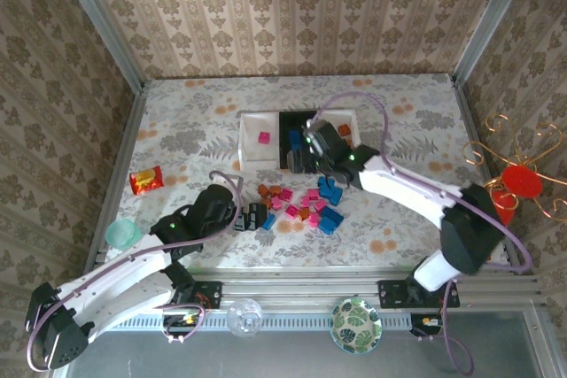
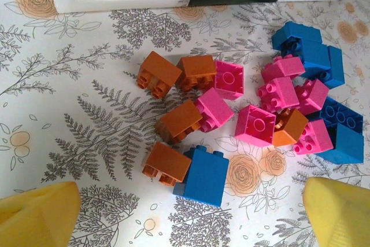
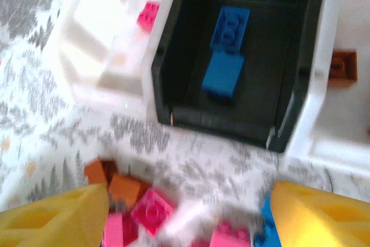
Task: Sort the legos into containers by color
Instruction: Rotate the lego at the bottom-center of the table.
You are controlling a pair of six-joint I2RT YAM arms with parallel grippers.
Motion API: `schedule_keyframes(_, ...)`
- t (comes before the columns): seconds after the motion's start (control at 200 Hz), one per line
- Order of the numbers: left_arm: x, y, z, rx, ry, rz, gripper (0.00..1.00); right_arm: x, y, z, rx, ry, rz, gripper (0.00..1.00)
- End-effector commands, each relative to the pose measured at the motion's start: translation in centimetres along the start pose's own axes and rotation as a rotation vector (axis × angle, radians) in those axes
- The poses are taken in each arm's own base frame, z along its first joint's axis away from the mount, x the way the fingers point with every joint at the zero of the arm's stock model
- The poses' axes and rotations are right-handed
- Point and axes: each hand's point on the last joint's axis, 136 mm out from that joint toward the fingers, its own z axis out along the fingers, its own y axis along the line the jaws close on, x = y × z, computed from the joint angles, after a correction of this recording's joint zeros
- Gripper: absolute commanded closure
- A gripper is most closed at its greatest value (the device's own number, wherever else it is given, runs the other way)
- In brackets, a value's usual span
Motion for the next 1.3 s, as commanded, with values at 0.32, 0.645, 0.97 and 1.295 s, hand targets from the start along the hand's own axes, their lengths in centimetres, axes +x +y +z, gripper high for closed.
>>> schedule_keyframes(0.32,-0.1,0.2,1.1,-0.003,-0.008,-0.008,0.0,15.2,-4.5,-3.6,0.064,0.253,-0.043,0.2)
schedule_keyframes(0.645,0.2,0.7,1.4,-0.008,0.002,-0.039,0.0,17.0,-1.7,-2.8,-0.005,0.265,-0.165,0.23)
schedule_keyframes(0.97,0.4,1.1,1.4,-0.01,0.011,-0.054,0.0,17.6,-0.5,-0.4,-0.004,0.319,-0.215,0.34)
schedule_keyframes(1.295,0.6,1.7,1.1,-0.004,-0.005,-0.078,0.0,20.4,3.5,-2.3,-0.14,0.405,-0.269,0.36)
